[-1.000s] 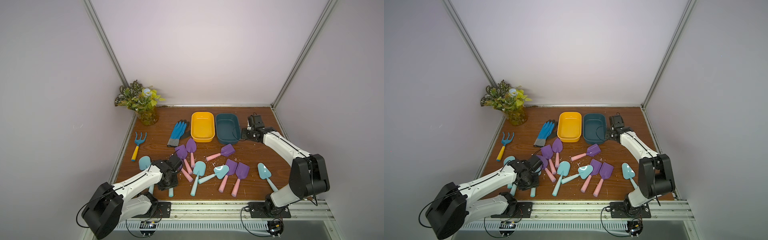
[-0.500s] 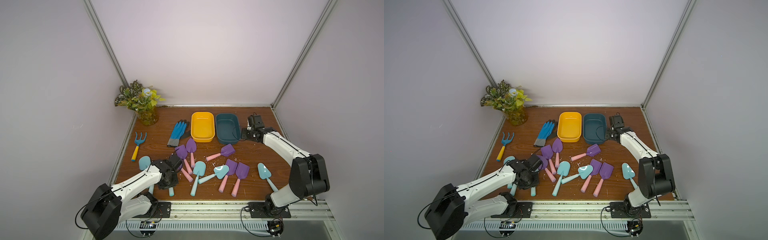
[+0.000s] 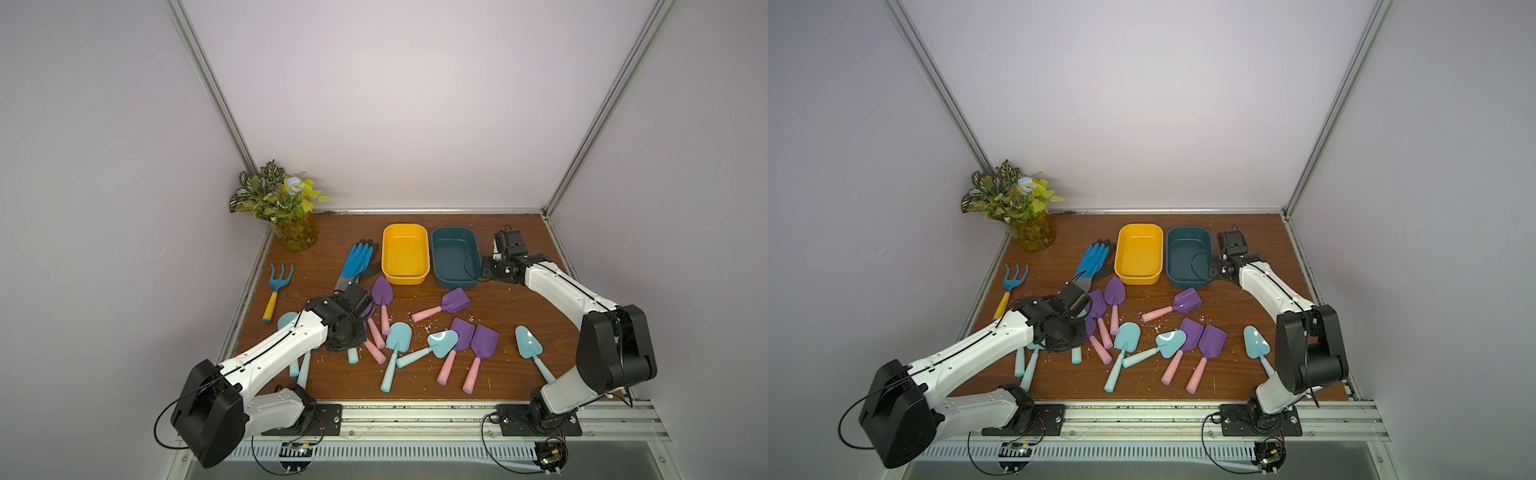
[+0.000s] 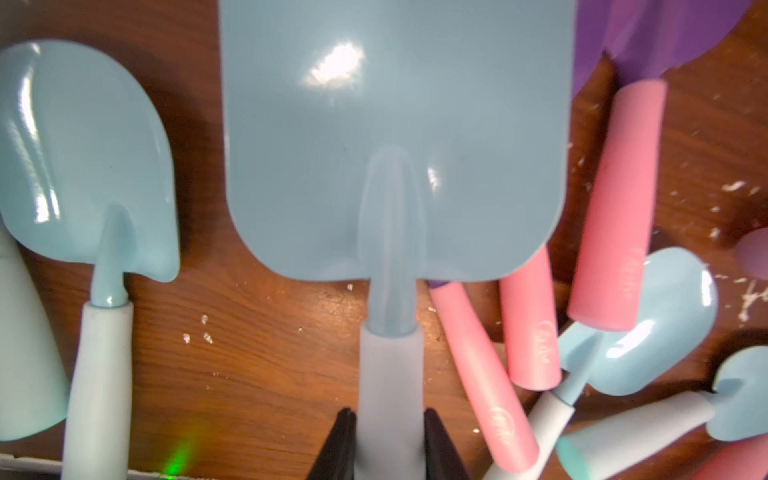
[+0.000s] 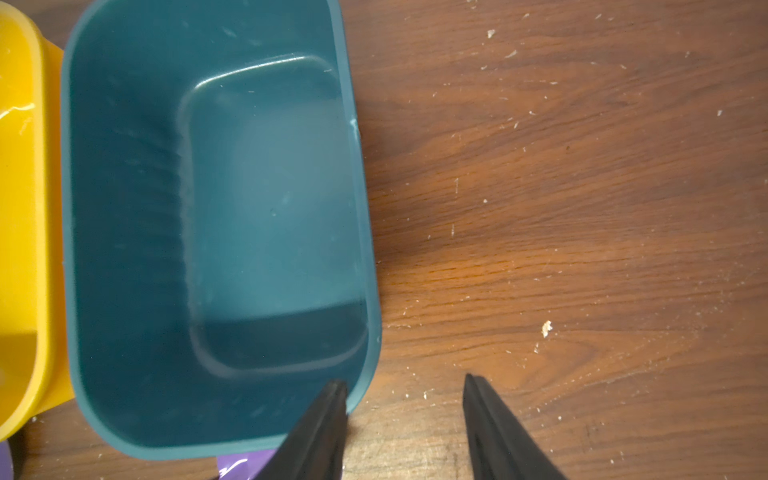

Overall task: Sort the small shovels by color and place them into the storage box
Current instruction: Pick up the shovel from the center of the board, then place the shovel in the storage box.

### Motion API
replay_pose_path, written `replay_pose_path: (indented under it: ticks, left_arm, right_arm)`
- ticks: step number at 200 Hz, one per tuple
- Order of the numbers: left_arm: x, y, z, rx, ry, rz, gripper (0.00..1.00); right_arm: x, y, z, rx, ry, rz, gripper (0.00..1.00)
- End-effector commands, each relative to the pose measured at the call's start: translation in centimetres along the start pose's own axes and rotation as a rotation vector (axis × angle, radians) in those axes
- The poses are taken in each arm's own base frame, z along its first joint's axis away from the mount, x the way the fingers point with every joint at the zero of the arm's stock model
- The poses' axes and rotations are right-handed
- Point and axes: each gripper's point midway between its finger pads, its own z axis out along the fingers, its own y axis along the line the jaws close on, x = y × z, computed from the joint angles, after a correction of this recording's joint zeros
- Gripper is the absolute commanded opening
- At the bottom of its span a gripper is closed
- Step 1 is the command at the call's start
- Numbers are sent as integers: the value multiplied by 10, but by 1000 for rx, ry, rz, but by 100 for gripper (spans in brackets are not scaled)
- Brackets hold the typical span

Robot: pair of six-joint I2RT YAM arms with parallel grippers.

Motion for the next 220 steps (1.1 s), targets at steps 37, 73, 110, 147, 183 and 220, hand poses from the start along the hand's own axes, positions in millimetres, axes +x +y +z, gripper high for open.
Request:
replay_pose_path:
  ticks: [37,73,110,147,183,220]
  left_arm:
    - [-79,-21,-44,-17,-172,61,0]
    - [-147,-71,-68,-15,-274,232,0]
    - [-201,-133,-79,61,-332,328,0]
    - [-238,-178,-63,102,-353,356,0]
    - [-261,-208,-36,117,-354,404,1]
    - [-262,-214,2,100,-298,416,0]
  right_arm:
    - [-26,8,-6,-27,-59,-5,52]
    - [-25,7,-6,-25,-57,7,52]
    - [-20,4,-9,-21,-61,29,52]
    - [-18,3,-12,-26,-66,49,52]
    - [-19,5,-13,-41,-69,59,52]
    - [-23,6,-16,-44,-75,58,52]
